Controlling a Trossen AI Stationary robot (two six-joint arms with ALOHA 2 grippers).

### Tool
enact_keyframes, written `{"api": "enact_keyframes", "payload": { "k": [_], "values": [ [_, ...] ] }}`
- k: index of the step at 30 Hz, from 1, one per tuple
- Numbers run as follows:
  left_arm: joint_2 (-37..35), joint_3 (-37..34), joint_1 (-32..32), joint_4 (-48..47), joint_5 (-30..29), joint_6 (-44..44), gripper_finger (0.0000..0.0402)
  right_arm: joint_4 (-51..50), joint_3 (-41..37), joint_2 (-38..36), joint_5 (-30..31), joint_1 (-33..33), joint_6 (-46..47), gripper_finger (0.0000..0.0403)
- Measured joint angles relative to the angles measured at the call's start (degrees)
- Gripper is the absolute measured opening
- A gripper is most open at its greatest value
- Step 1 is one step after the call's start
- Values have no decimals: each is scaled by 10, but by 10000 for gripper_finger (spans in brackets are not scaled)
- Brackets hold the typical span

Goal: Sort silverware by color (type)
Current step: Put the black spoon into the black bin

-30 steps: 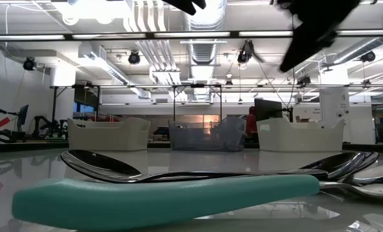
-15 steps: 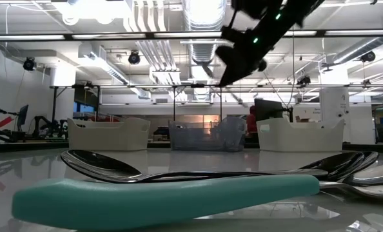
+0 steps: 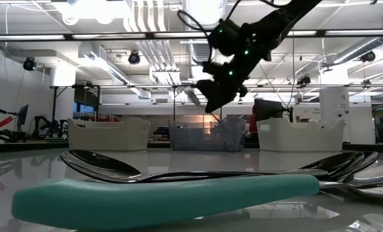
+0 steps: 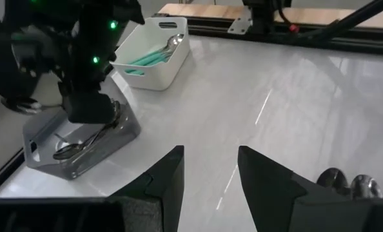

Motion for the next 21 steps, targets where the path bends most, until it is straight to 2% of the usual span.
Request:
{"api": "enact_keyframes", "payload": {
  "k": [7, 15, 18, 21],
  "values": [
    [0, 0, 0, -10, 0, -2, 129, -53, 55, 37, -1, -1, -15, 17],
    [0, 0, 0, -12, 0, -8, 129, -156, 100, 23, -2, -2, -11, 80],
    [0, 0, 0, -12, 0, -17, 129, -185, 106, 8, -22, -1, -1, 105],
    [0, 0, 0, -12, 0, -24, 129, -204, 106, -8, -72, -1, 19, 124]
  ]
}}
